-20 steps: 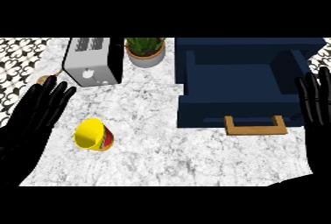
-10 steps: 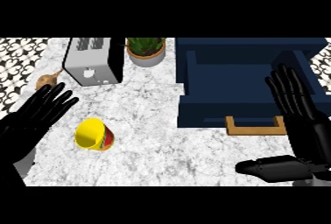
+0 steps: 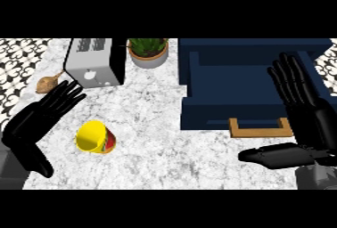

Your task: Pick up the cup, place it into the drawer and close the drawer

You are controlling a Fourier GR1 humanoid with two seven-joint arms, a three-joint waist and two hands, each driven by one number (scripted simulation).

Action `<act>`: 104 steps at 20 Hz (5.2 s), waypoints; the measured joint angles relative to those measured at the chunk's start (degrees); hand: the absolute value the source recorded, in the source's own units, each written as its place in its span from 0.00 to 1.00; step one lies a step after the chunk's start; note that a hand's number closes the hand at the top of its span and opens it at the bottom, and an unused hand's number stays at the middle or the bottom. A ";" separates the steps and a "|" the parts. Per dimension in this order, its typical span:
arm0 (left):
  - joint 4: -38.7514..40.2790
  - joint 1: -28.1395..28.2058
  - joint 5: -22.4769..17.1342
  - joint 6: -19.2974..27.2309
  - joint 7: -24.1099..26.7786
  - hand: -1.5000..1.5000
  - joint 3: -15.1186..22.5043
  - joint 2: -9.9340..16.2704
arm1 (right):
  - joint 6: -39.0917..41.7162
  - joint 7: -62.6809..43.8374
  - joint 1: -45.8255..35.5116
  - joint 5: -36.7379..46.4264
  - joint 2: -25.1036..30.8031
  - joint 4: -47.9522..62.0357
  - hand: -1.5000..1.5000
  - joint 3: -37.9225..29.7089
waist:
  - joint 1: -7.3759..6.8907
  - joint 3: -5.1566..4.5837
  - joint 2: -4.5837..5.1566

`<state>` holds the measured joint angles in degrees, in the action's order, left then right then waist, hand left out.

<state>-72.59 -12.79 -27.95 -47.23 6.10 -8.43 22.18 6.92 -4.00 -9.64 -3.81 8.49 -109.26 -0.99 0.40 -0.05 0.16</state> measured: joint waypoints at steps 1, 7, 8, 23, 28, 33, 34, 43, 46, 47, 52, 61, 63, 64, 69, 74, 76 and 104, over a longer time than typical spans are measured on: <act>2.11 -0.70 2.19 -0.09 1.44 0.00 -0.13 -0.30 | 0.51 -0.06 0.48 -0.51 0.32 -0.62 0.00 -0.39 | 0.05 0.00 0.00; 14.92 -3.54 15.71 1.77 12.61 0.00 -0.28 -1.06 | 1.07 -0.33 -2.49 -1.64 1.06 1.25 0.00 -2.48 | 0.13 -0.01 0.05; 16.64 -3.73 17.47 2.38 14.26 0.00 -0.09 -1.02 | 1.01 -1.36 -2.74 -1.69 1.23 0.46 0.00 -2.54 | 0.13 -0.01 0.02; 45.63 -11.58 33.68 14.92 36.93 0.00 4.87 -0.69 | 1.70 -1.37 -5.69 -2.04 1.35 2.76 0.00 -3.43 | 1.06 -0.16 0.43; 50.69 -13.11 35.00 17.66 41.22 0.00 5.64 -1.62 | 1.68 -2.41 -6.44 -2.37 1.70 2.01 0.00 -3.73 | 1.62 -0.24 0.63; 53.57 -13.89 35.88 19.08 44.22 0.00 6.58 -2.58 | 1.61 -2.69 -6.26 -1.94 1.26 1.56 0.00 -2.86 | 1.85 -0.28 0.75; 54.10 -14.38 35.95 19.20 44.47 0.00 6.69 -2.84 | 1.74 -2.84 -6.65 -2.11 1.42 1.89 0.00 -3.01 | 1.86 -0.30 0.77; 57.04 -15.89 36.94 20.30 47.23 0.00 8.04 -4.36 | 2.71 -2.35 -6.58 -3.01 2.28 2.74 0.00 -4.23 | 2.04 -0.27 0.77; 57.69 -16.49 37.05 20.14 47.41 0.00 8.44 -5.19 | 2.46 -2.83 -6.89 -2.86 2.13 2.71 0.00 -4.04 | 2.06 -0.29 0.80; 57.89 -16.62 37.08 19.91 47.37 0.00 8.60 -5.30 | 2.47 -2.60 -6.98 -2.55 2.10 2.98 0.00 -3.85 | 2.03 -0.29 0.84; 57.94 -17.58 36.32 16.75 45.97 1.00 9.20 -6.54 | 3.19 -2.79 -7.37 -3.56 2.92 3.13 0.00 -4.82 | 2.13 -0.20 0.79; 53.26 -16.94 35.72 24.33 53.22 1.00 8.50 -8.70 | 3.21 -3.77 -8.22 -3.79 3.94 3.56 0.00 -5.95 | 1.58 -0.26 0.68; 52.66 -17.14 34.57 24.41 53.54 1.00 7.78 -8.97 | 3.44 -3.74 -8.00 -4.01 4.09 3.61 0.00 -6.13 | 1.53 -0.26 0.65; 52.20 -17.29 33.98 23.99 53.42 1.00 7.62 -9.15 | 3.59 -3.72 -7.60 -4.14 3.95 3.29 0.00 -5.95 | 1.59 -0.26 0.60; 50.78 -17.16 27.27 27.17 54.01 1.00 0.98 -10.80 | 3.63 -3.09 -6.93 -4.76 4.19 3.53 0.00 -7.23 | 0.72 -0.17 0.37; 49.12 -17.77 22.42 33.94 54.32 1.00 -4.88 -13.23 | 3.96 -3.87 -6.22 -5.05 4.85 2.51 0.00 -7.71 | 0.34 -0.08 0.09; 46.91 -19.17 21.82 35.31 52.89 1.00 -5.13 -13.96 | 3.99 -4.06 -6.11 -4.84 5.16 2.39 0.00 -7.95 | 0.09 -0.02 -0.04; 35.01 -56.92 16.52 64.27 10.39 1.00 12.26 -22.13 | 4.11 -1.02 -6.92 -3.05 4.36 5.59 0.00 -7.88 | 1.98 0.11 0.20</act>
<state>-37.58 -69.71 -11.43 17.04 16.49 3.83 0.06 11.02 -5.02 -16.56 -6.85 12.85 -103.67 -8.87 2.37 0.06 0.36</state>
